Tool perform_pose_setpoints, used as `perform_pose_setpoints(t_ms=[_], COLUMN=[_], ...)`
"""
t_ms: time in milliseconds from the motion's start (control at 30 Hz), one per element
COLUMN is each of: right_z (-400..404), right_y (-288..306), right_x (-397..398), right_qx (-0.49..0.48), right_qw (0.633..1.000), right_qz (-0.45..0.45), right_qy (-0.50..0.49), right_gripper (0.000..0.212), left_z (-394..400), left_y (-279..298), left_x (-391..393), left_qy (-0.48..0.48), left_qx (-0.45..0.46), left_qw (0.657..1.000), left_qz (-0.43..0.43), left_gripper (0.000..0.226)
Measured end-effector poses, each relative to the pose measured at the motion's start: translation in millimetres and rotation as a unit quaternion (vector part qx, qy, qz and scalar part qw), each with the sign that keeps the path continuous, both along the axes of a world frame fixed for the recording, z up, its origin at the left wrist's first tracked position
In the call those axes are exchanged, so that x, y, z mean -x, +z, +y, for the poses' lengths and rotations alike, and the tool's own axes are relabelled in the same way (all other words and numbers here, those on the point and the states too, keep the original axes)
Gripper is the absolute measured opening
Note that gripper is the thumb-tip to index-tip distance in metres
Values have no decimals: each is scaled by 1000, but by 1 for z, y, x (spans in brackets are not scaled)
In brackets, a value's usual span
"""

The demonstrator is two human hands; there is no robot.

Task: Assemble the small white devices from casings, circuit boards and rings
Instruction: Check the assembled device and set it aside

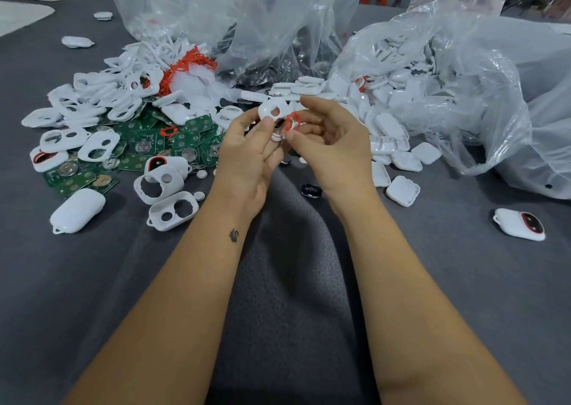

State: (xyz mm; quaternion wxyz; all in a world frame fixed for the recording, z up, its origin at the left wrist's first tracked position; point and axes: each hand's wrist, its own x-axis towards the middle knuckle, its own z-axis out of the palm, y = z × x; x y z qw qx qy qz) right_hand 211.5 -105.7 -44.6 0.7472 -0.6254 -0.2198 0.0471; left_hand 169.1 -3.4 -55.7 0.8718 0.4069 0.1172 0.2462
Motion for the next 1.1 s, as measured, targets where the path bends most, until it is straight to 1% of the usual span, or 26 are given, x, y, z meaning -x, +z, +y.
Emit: perform_pose_setpoints(t_ms=[67, 200, 400, 567, 700, 800, 900, 1100], right_z=[1, 2, 5, 4, 3, 2, 2, 2], right_y=[-1, -4, -6, -5, -4, -4, -3, -2], right_x=[1, 0, 3, 3, 3, 3, 3, 4], right_qx=[35, 80, 109, 120, 139, 144, 145, 137], right_qw=[999, 993, 984, 978, 975, 975, 977, 981], right_qz=[-24, -55, -109, -131, -133, -121, -107, -81], right_qy=[-28, -63, -94, -108, -111, -117, -118, -114], right_gripper=[39, 33, 35, 34, 35, 32, 30, 31], left_z=[0, -1, -2, -2, -3, -3, -4, -2], left_y=[0, 1, 1, 0, 2, 2, 2, 0], left_x=[0, 1, 3, 5, 5, 5, 5, 6], left_qy=[-10, -20, -34, -53, -50, -44, -51, -78], left_qx=[-17, -17, -26, -38, -22, -9, -28, -72], left_qw=[1000, 1000, 999, 998, 998, 999, 998, 994], left_qz=[1, -4, -21, 1, 19, 18, 10, 15], left_gripper=[22, 21, 19, 19, 16, 18, 22, 22])
